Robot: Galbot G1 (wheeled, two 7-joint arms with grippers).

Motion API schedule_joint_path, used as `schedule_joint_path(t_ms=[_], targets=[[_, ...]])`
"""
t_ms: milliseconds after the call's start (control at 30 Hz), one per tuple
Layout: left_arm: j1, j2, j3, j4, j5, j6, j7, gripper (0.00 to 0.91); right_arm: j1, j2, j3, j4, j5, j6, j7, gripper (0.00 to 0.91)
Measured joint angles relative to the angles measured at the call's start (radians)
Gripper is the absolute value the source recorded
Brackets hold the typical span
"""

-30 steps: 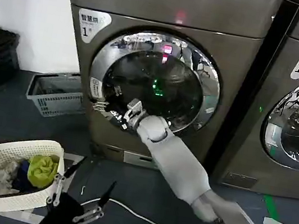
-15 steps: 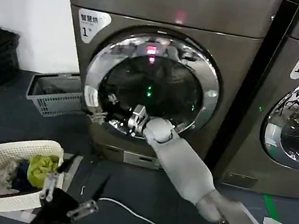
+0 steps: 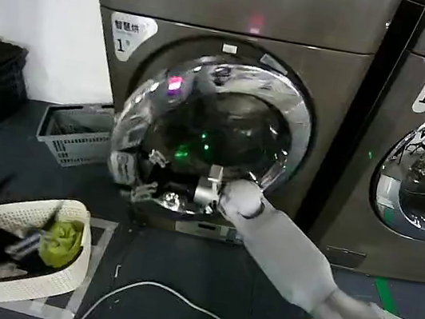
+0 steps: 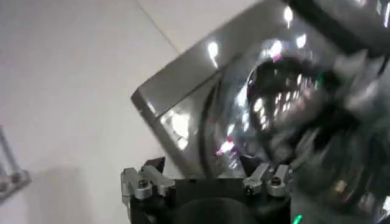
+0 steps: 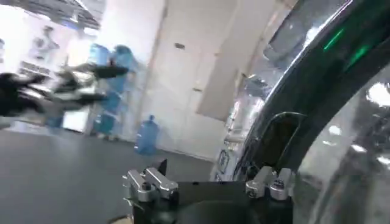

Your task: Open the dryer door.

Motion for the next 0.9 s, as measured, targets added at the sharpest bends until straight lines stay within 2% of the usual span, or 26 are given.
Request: schedule_joint_path(t_ms=[167, 433, 633, 900], targets=[[-0.031, 0.056, -0.028, 0.057, 0.019, 0.007, -0.003, 0.907, -0.016, -0.069, -0.01, 0.084, 0.066, 0.002, -0.083, 0.907], [-0.087, 0.141, 0.044, 0.101, 0.01, 0.031, 0.004, 0.907, -0.059, -0.182, 0.022, 0.201, 0.159, 0.009, -0.234, 0.907], [-0.138, 0.211, 0.127, 0.13, 0.015, 0.045, 0.016, 0.907, -0.11, -0.271, 0.075, 0.289, 0.169, -0.013, -0.344, 0.907], [-0.252, 0.312, 0.254, 0.182, 0.031, 0.075, 0.024, 0.907, -0.181, -0.352, 0.189, 0.322, 0.178, -0.011, -0.31, 0.907]])
